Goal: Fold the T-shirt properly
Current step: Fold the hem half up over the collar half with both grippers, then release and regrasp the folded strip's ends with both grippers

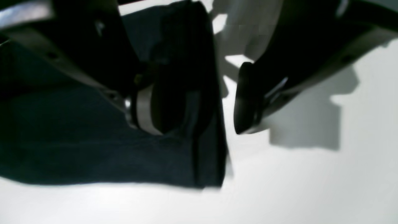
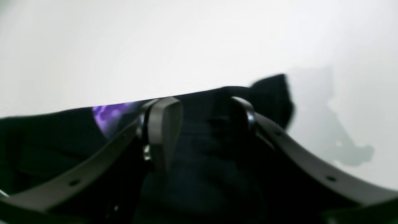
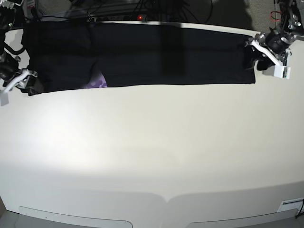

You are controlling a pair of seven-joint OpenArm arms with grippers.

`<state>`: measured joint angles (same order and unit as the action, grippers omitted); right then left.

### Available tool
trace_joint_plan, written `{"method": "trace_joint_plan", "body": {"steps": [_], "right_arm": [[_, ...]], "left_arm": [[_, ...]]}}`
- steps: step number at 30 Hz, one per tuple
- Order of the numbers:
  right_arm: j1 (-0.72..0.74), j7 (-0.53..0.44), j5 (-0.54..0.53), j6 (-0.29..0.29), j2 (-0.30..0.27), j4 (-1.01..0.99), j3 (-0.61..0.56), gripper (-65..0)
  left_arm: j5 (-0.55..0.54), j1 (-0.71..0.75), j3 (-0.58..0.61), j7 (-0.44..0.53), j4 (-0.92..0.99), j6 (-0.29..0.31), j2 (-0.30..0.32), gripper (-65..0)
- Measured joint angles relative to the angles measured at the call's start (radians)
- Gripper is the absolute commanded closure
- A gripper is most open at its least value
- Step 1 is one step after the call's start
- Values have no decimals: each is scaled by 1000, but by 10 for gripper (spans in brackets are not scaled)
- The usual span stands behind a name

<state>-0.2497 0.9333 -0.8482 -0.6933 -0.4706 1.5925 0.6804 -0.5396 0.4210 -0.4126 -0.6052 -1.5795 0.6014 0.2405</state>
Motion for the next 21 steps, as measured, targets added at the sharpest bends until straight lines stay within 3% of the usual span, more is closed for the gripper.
{"method": "trace_joint_plan", "body": {"steps": [4,7,10,14,18,21], "right_arm": [[12,0,1,0,0,0,-63,-291],[21,0,1,0,0,0,-101,-291],[46,0,0,0,0,0,-119,-291],[91,0,0,0,0,0,-118,-291],[129,0,0,0,0,0,-119,-291],[133,0,-46,0,0,0,-122,-290]], "left_arm": [[-23,-21,-2,24,72,30,0,-335],[-154,-29,-6,-34,117,99,4,-335],[-272,-33,-6,-108,148,106,6,-332],[-347,-33,-6,-214,153,106,6,-222],[-330,-32,-5,-194,158,103,5,0],[-321,-26,-1,-125,161,102,12,0]]}}
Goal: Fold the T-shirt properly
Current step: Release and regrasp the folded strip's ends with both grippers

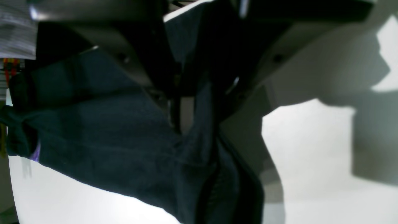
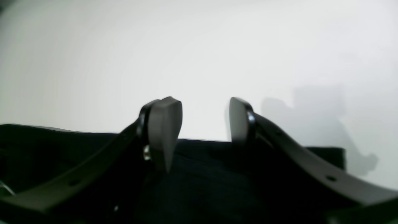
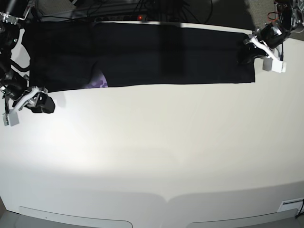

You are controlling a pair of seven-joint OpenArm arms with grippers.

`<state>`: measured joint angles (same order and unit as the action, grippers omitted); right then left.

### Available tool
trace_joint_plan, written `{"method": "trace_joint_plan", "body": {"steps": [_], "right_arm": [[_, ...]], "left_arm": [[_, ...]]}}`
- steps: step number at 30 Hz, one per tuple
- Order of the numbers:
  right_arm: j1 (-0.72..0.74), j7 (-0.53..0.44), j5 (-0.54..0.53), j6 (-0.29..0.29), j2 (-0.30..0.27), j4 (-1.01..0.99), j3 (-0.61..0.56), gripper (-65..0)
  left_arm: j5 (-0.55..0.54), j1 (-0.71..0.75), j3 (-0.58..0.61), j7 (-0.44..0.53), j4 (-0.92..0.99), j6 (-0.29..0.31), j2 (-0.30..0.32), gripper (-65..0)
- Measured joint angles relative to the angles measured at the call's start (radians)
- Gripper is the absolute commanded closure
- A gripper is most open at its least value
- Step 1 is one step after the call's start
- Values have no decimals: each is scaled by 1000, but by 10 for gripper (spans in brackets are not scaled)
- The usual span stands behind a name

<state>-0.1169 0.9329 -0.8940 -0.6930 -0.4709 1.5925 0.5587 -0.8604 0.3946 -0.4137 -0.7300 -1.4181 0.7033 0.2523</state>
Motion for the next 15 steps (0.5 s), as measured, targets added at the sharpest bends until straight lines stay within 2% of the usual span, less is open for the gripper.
{"method": "trace_joint_plan", "body": {"steps": [3,4,7,11,15], "right_arm": [[-2,5,-10,0,-3,0,-62,-290],[-2,4,-9,0,-3,0,-95,-290],[0,-15,-10,0,-3,0,-216,-290],[3,-72,-13,0,-2,0,-360,-290],[3,-146,50,0,-5,0,-486,-254]], "left_arm": [[7,2,2,57,2,-15,28,0],[6,2,2,59,3,-43,43,0],[50,-8,1,68,3,-71,86,0],[151,-27,2,132,3,-177,130,0],[200,-40,2,144,3,-232,185,0]]}}
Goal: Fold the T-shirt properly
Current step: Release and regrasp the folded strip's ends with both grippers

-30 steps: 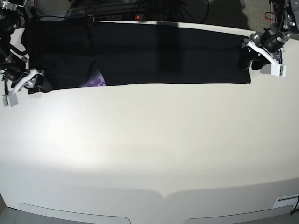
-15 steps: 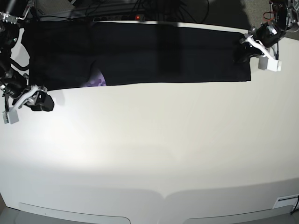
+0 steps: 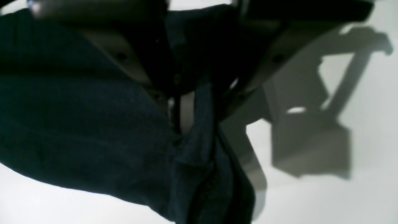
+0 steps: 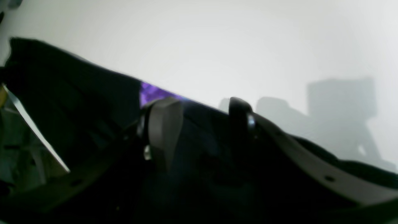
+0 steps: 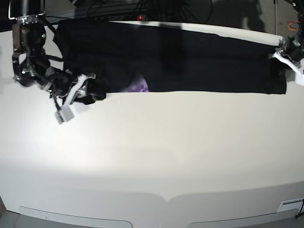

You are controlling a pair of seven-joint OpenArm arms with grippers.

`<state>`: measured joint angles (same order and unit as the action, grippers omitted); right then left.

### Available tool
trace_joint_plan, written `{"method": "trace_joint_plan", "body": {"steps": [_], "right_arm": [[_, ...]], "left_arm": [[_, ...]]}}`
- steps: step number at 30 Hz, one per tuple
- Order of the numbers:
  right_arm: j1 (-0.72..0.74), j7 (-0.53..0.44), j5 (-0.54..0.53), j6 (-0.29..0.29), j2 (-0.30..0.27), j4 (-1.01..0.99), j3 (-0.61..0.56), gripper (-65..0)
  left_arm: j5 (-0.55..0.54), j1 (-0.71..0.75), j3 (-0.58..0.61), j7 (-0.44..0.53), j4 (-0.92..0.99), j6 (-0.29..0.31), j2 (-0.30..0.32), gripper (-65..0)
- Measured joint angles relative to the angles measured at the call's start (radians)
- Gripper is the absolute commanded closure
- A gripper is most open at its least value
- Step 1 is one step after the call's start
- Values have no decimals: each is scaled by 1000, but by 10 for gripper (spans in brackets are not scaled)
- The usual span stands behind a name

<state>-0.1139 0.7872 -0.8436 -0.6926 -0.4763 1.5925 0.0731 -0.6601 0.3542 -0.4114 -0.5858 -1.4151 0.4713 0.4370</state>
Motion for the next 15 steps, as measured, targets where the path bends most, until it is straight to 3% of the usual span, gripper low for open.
{"method": "trace_joint_plan", "body": {"steps": [6,9,13,15], "right_arm": [[3,-31,92,0,62,0,-101,-254],[6,-35,144,0,107,0,-101,-254],[23,-38,242,0,143,0,-101,-254],[33,-36,252,0,153,0,-100,-254]], "left_arm": [[39,-5,1,40,0,-118,93,0],[-43,-5,-1,-61,-20,-121,113,0],[-254,11,0,-192,-125,-19,75,0],[-307,29,1,-217,-205,9,22,0]]}}
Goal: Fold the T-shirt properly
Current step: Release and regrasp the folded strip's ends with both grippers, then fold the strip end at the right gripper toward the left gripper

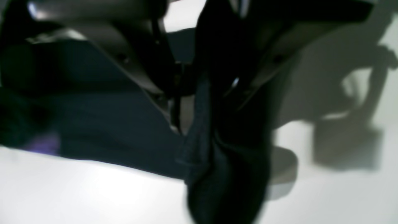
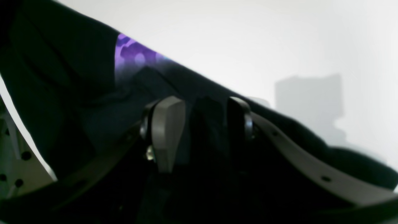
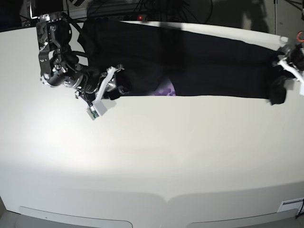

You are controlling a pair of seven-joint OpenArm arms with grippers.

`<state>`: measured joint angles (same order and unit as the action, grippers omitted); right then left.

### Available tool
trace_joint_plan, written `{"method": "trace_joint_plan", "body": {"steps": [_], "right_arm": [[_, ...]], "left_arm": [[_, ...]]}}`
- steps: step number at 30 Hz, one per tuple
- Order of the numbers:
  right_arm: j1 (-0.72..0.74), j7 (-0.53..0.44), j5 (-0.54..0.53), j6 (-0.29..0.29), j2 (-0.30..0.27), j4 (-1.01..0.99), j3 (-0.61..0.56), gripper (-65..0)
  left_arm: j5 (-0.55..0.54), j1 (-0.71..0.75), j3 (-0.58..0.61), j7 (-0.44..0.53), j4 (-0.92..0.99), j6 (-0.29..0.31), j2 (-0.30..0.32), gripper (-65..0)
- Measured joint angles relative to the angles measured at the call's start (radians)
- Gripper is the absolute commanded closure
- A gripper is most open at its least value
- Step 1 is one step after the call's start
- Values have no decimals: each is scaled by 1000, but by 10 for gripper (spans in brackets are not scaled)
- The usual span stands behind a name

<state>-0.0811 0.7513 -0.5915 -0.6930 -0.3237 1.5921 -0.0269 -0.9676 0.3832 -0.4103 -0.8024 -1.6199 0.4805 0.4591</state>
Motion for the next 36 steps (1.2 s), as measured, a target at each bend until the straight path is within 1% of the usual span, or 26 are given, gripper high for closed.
{"method": "trace_joint_plan", "body": {"steps": [4,8,9,11,14,16,18,19,23,28,29,31,32,33,35,36], "right_arm": [[14,-2,7,0,3,0,0,-254],[29,1,7,0,2,0,0,-254],[35,1,6,0,3,0,0,-254],[45,1,6,0,3,0,0,-254],[50,2,6,0,2,0,0,-254],[50,5,6,0,3,0,0,-254],[50,5,6,0,2,0,0,-254],[50,5,6,0,2,0,0,-254],[50,5,6,0,3,0,0,-254],[50,6,6,0,2,0,0,-254],[50,6,6,0,3,0,0,-254],[50,8,6,0,3,0,0,-254],[50,8,6,0,2,0,0,-254],[51,8,6,0,2,0,0,-254],[55,8,6,0,2,0,0,-254],[58,8,6,0,3,0,0,-254]], "left_arm": [[1,69,23,3,-142,2,-112,0],[2,104,121,19,-201,0,-191,0],[19,101,154,43,-203,2,-204,0],[96,93,219,74,-204,-1,-224,0],[172,92,298,127,-204,-8,-244,0],[219,79,342,127,-204,-44,-254,0],[227,62,383,130,-204,-76,-256,0],[226,54,401,134,-204,-81,-254,0],[231,32,464,136,-204,-81,-254,0],[272,20,468,122,-204,-81,-254,0],[270,20,468,122,-204,-81,-253,-57],[236,20,468,123,-204,-81,-251,-211],[212,20,468,124,-204,-81,-251,-262],[194,19,468,124,-204,-80,-252,-287],[165,18,468,119,-204,-51,-252,-292],[131,18,468,108,-204,-29,-251,-292]]}}
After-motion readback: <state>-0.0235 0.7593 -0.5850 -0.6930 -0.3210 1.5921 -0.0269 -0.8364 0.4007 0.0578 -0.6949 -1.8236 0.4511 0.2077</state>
